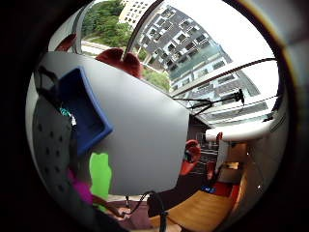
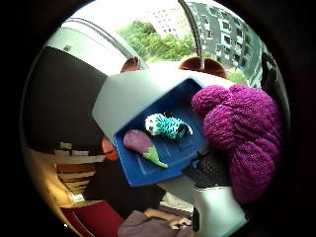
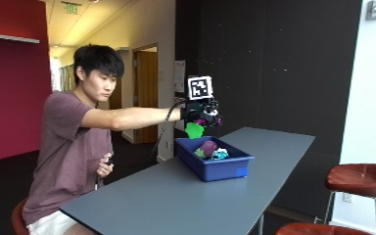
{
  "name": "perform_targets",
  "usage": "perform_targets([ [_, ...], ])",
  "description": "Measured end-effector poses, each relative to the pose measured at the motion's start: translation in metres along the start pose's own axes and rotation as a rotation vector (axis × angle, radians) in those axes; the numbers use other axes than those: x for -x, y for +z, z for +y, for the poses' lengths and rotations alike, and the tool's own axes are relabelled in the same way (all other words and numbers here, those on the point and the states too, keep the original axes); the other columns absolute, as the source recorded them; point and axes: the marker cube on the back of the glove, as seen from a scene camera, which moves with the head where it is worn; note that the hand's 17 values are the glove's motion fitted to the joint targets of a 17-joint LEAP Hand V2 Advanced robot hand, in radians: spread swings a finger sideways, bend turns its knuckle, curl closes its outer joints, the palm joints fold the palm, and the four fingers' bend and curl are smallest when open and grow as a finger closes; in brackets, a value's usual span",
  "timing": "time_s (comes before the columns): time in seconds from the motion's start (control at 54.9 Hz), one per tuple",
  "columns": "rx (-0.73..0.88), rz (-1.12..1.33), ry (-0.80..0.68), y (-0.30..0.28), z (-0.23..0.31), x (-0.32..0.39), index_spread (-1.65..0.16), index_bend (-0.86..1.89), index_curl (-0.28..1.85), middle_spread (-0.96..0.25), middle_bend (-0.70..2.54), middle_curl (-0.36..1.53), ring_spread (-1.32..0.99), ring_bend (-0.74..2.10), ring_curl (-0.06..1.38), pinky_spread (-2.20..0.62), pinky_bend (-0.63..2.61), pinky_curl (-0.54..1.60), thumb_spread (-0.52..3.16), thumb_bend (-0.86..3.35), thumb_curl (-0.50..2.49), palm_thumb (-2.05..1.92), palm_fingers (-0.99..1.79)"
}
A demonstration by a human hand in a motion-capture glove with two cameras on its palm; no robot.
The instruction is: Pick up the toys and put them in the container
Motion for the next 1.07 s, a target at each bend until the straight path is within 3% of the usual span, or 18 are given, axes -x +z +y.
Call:
perform_targets([
  [0.055,0.004,-0.009,-0.030,0.003,-0.008,0.013,-0.30,0.61,0.65,-0.21,1.04,0.86,-0.33,1.36,0.64,-0.38,1.12,0.54,0.71,-0.01,1.09,0.59,1.04],
  [0.127,-0.007,0.050,-0.226,0.009,-0.011,0.021,-0.30,0.59,0.68,-0.21,1.04,0.86,-0.33,1.36,0.63,-0.38,1.12,0.54,0.71,-0.01,1.10,0.58,1.05],
  [0.2,-0.016,0.044,-0.173,0.013,-0.020,0.032,-0.30,0.57,0.71,-0.21,1.03,0.87,-0.33,1.36,0.63,-0.38,1.12,0.54,0.71,-0.01,1.10,0.58,1.04],
  [0.237,0.001,0.030,-0.216,0.016,-0.021,0.036,-0.30,0.55,0.72,-0.21,1.03,0.87,-0.33,1.36,0.63,-0.38,1.13,0.54,0.71,-0.01,1.11,0.58,1.03],
  [0.401,0.311,0.088,-0.258,0.038,-0.017,0.043,-0.29,0.36,0.77,-0.21,0.96,0.86,-0.33,1.34,0.62,-0.38,1.15,0.54,0.75,-0.03,1.08,0.52,0.87],
  [0.455,0.417,0.095,-0.155,0.048,-0.017,0.044,-0.26,0.20,0.76,-0.21,0.83,0.82,-0.32,1.29,0.60,-0.36,1.17,0.54,0.88,-0.05,1.03,0.43,0.54],
  [0.473,0.437,0.090,-0.108,0.051,-0.018,0.046,-0.25,0.15,0.75,-0.20,0.77,0.80,-0.31,1.24,0.60,-0.34,1.17,0.54,0.93,-0.09,0.99,0.33,0.34],
  [0.492,0.445,0.087,-0.080,0.053,-0.018,0.047,-0.22,0.11,0.74,-0.16,0.58,0.75,-0.25,1.13,0.58,-0.28,1.21,0.57,0.98,-0.11,0.94,0.25,-0.14],
  [0.546,0.417,0.057,-0.104,0.055,-0.017,0.048,-0.18,0.07,0.67,-0.07,0.36,0.67,-0.17,0.92,0.54,-0.19,1.25,0.56,1.07,-0.11,0.85,0.09,-0.45],
  [0.637,0.364,0.081,-0.176,0.056,-0.015,0.037,-0.13,0.05,0.53,0.00,0.20,0.57,-0.09,0.72,0.41,-0.09,1.18,0.48,1.17,-0.06,0.73,-0.03,-0.37],
  [0.892,0.313,0.003,0.000,0.055,-0.015,0.052,-0.09,0.07,0.36,0.08,0.13,0.44,0.01,0.63,0.34,0.01,1.06,0.40,1.32,-0.04,0.51,-0.06,-0.24],
  [1.074,0.300,0.033,-0.131,0.059,-0.002,0.046,-0.09,0.11,0.32,0.08,0.16,0.41,0.04,0.63,0.34,0.02,0.97,0.37,1.38,-0.02,0.42,-0.03,-0.17],
])
